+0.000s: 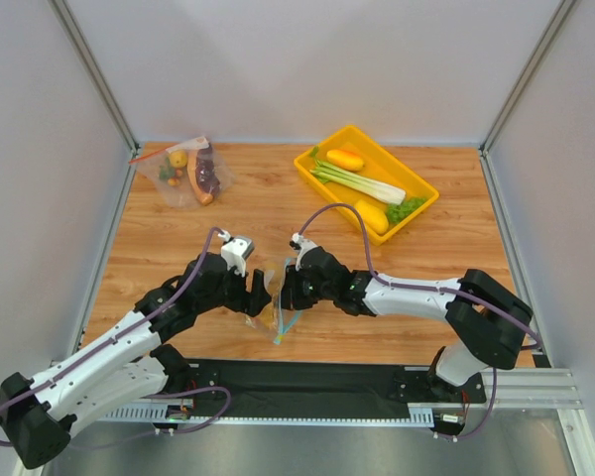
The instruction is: Open the zip-top bag and remove the fake food
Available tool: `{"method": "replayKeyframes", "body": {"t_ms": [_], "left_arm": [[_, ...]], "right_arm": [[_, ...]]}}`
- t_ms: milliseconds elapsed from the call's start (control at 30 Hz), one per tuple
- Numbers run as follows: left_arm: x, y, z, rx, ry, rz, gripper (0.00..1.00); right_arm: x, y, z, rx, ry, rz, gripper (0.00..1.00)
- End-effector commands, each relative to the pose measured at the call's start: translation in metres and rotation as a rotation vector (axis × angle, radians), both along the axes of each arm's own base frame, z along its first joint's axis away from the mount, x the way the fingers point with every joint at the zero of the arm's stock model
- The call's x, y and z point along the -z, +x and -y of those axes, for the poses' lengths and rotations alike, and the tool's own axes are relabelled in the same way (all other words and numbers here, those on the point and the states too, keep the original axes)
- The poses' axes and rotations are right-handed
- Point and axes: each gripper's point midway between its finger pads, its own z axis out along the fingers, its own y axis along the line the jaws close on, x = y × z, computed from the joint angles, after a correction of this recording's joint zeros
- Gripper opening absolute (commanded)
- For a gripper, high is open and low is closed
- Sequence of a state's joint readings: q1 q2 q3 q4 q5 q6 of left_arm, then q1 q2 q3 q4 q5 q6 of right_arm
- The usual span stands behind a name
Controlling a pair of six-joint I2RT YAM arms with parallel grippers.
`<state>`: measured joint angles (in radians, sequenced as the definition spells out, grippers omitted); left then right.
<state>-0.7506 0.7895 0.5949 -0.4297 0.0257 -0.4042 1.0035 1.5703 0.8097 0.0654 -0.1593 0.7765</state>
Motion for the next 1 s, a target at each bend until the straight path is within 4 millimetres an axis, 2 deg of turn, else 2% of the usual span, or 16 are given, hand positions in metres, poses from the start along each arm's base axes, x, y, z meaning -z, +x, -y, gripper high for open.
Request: {"method": "replayKeyframes", "body": {"t_ms": [0,200,300,500,600,633,800,833,900,967], "left_arm": [[-0.012,0.005,0.002,-0.042,-0.076,0.046,0.82],[0.006,0.007,0.010,-0.025,-0.084,0.018,0.77],[0.015,0.008,0.013,-0.025,-0.073,0.001,0.70],[0.029,0.006,0.014,-0.021,-0.053,-0.036,0.51],[0.032,0.005,0.016,-0.015,-0.056,-0.048,0.38],[0.032,0.005,0.016,-0.017,-0.058,-0.050,0.29],[0.033,0.004,0.016,-0.011,-0.055,-0.056,0.12],[0.034,0.004,0.016,-0.011,-0.055,-0.059,0.06],[0.035,0.003,0.016,-0.009,-0.052,-0.065,0.00],[0.037,0.002,0.015,-0.013,-0.050,-0.072,0.00]], "right_arm": [[-0.019,0.008,-0.001,0.005,0.051,0.055,0.08],[-0.020,0.007,0.000,0.005,0.053,0.050,0.08],[-0.021,0.005,0.001,0.004,0.057,0.049,0.08],[-0.021,0.005,0.003,0.011,0.059,0.050,0.08],[-0.020,0.005,0.003,0.009,0.059,0.047,0.08],[-0.020,0.005,0.003,0.006,0.059,0.046,0.08],[-0.017,0.004,0.003,0.010,0.055,0.038,0.09],[-0.016,0.004,0.004,0.012,0.053,0.035,0.09],[-0.015,0.003,0.005,0.012,0.053,0.032,0.10],[-0.014,0.002,0.006,0.013,0.051,0.032,0.10]]}}
